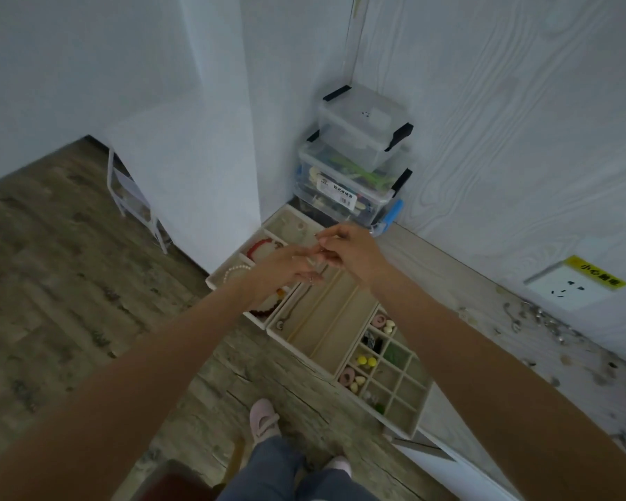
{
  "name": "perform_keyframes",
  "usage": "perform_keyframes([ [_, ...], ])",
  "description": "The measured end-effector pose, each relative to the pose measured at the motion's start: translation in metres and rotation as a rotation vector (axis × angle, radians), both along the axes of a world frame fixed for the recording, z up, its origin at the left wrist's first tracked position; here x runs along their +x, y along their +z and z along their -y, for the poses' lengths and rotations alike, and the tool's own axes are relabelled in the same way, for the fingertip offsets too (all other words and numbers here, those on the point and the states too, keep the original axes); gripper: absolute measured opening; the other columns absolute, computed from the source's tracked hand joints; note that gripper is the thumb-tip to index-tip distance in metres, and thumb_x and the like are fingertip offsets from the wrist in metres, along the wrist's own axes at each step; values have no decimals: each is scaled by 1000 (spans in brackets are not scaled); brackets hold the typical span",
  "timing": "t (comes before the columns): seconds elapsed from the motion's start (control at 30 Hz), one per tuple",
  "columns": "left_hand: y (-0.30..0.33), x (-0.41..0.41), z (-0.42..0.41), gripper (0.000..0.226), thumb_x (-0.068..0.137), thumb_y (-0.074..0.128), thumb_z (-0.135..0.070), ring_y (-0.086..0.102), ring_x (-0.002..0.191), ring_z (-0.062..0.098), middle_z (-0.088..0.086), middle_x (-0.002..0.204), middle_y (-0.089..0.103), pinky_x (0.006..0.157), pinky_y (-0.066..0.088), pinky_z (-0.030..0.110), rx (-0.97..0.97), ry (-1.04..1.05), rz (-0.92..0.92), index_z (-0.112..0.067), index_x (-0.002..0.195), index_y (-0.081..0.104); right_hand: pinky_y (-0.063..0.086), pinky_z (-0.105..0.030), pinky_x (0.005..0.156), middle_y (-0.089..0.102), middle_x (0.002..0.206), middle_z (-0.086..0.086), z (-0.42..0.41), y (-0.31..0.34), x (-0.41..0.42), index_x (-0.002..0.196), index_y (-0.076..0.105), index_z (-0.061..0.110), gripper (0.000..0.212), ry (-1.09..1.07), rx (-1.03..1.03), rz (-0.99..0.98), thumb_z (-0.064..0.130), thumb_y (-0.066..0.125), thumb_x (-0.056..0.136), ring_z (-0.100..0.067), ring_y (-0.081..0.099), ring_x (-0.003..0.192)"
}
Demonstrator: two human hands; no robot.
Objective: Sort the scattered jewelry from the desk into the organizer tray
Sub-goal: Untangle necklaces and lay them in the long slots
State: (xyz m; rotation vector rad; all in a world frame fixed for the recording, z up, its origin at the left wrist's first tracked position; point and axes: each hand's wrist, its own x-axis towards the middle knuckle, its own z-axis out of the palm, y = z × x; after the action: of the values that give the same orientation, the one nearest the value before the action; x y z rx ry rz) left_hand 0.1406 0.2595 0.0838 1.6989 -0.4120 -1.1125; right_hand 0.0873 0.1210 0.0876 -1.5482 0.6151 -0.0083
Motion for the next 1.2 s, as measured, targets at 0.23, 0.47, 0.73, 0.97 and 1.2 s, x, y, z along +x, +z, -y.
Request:
perform_keyframes([
  [0.23,-30,4,-13,17,88,49,7,60,69,18,7,79,59,62,55,24,85,25,238,-9,93,53,40,-7,62,64,84,5,13,-45,-4,94,70,7,18,219,-575,-55,1,54,90,-3,57,72],
  [0.47,-43,-9,-10,18,90,50,1,57,63,15,2,74,56,63,53,28,270,-67,365,-11,103,55,42,-26,86,64,115,-7,25,-68,-2,111,66,13,26,454,-950,-164,11,44,95,-22,59,103],
  [0.73,-47,-18,-4,35,90,47,-11,64,88,35,14,104,65,77,56,45,509,-264,560,-17,124,49,49,-35,85,64,110,-10,27,-79,1,109,64,8,30,513,-1095,-307,15,36,99,-27,61,101],
  [0.97,-54,-22,2,33,92,46,-5,61,94,27,12,111,59,69,48,31,619,-357,773,-11,124,47,44,-34,93,55,121,-13,30,-80,0,118,59,3,31,564,-1161,-321,12,36,99,-27,53,110],
  [1.2,-62,-28,5,31,93,48,-2,61,99,29,13,117,57,71,47,33,682,-392,885,-10,122,49,42,-33,87,51,120,-13,38,-81,-3,115,58,3,29,617,-1187,-348,11,35,99,-26,49,111],
])
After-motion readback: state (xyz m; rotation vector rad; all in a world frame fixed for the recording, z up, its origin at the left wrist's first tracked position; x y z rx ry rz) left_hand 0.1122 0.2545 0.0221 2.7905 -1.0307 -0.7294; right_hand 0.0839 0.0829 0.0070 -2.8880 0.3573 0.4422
